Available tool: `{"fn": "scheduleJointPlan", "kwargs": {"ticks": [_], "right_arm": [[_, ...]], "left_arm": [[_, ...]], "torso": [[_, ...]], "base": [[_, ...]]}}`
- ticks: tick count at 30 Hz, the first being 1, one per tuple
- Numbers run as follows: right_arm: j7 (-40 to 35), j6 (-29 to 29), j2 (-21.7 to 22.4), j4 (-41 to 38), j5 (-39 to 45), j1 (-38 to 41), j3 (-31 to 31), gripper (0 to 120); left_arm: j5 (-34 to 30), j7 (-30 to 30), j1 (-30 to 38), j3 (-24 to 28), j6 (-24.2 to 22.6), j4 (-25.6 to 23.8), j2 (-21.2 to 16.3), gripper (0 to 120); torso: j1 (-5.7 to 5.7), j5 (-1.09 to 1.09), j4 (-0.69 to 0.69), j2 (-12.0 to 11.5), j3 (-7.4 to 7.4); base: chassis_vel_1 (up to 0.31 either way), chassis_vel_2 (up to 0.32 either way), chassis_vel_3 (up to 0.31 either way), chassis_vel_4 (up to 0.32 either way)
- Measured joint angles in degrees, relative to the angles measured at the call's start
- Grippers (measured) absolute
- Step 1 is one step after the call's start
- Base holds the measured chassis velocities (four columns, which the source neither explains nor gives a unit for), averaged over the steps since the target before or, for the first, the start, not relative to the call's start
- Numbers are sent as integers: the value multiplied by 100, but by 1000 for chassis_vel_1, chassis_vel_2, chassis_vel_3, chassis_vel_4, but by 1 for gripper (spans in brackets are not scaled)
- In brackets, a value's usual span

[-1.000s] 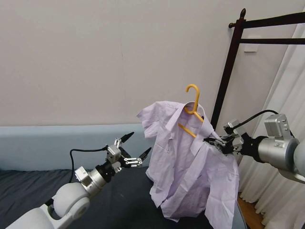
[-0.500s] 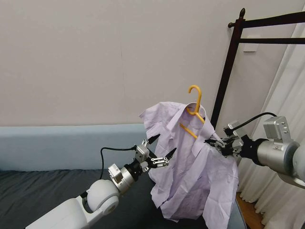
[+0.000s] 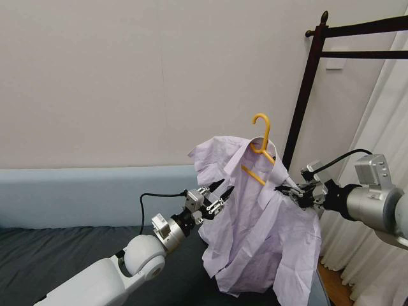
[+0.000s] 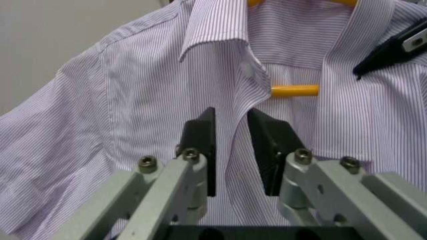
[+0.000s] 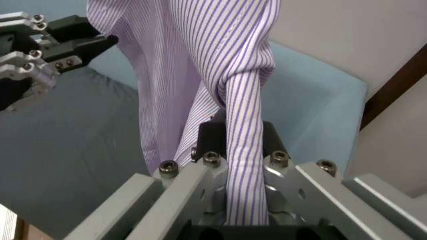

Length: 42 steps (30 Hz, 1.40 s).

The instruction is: Pick up the clothes from the sofa and hang them on the clothes hanger.

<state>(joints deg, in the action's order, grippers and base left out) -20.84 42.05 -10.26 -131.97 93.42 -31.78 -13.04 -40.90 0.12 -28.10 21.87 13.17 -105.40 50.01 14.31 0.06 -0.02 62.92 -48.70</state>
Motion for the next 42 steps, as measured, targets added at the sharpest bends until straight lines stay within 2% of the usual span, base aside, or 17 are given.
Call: {"fn": "scheduleJointPlan", "kwargs": {"ticks": [2,4,5,12,18,26,33,37,39,40,42], "right_arm": [[0,-2,-1,29,-2,11,4,1],[1,-3,-5,39,-2,17,6,1],[1,-4,-12,51,-4,20,8,1],[-3,-5,-16,57,5,14,10,1],[-23,-7,-27,113,9,23,3,1],[-113,-11,-122,190,46,49,31,1],[-115,-12,-112,127,86,69,-7,1],[-121,-13,-53,80,136,34,-125,1],[-91,-13,2,-1,147,-2,-209,1],[-91,-13,2,-1,147,-2,-209,1],[-72,-13,33,-55,150,-23,-279,1]], "left_arm": [[-41,-17,18,5,-11,-22,-5,9],[-57,-25,21,7,-23,-29,-2,5],[-62,-30,27,9,-32,-30,3,0],[-73,-53,50,27,-59,-40,33,0],[-197,-77,-26,-8,-126,-412,-73,0],[-218,-28,-588,-353,-134,-886,-382,0],[-190,-82,-735,-465,-234,-899,-361,0],[-357,-103,-608,-180,-362,-810,-313,0],[-954,-48,-291,212,-426,-703,-157,12],[-954,-48,-291,212,-426,-703,-157,12],[-1612,85,149,554,-456,-514,41,20]], "torso": [[0,0,0,0,0],[0,0,0,0,0],[0,0,0,0,0],[0,0,0,0,0],[0,0,-2,0,0],[0,0,1,0,1],[0,-1,-1,0,1],[0,-1,1,0,1],[0,-1,0,0,1],[0,-1,0,0,1],[-1,0,-1,0,1]], "base": [[0,0,0,0],[0,0,0,0],[0,0,0,0],[0,0,0,0],[0,0,0,0],[0,0,0,0],[0,0,0,0],[0,0,0,0],[0,0,0,0],[0,0,0,0],[0,0,0,0]]}}
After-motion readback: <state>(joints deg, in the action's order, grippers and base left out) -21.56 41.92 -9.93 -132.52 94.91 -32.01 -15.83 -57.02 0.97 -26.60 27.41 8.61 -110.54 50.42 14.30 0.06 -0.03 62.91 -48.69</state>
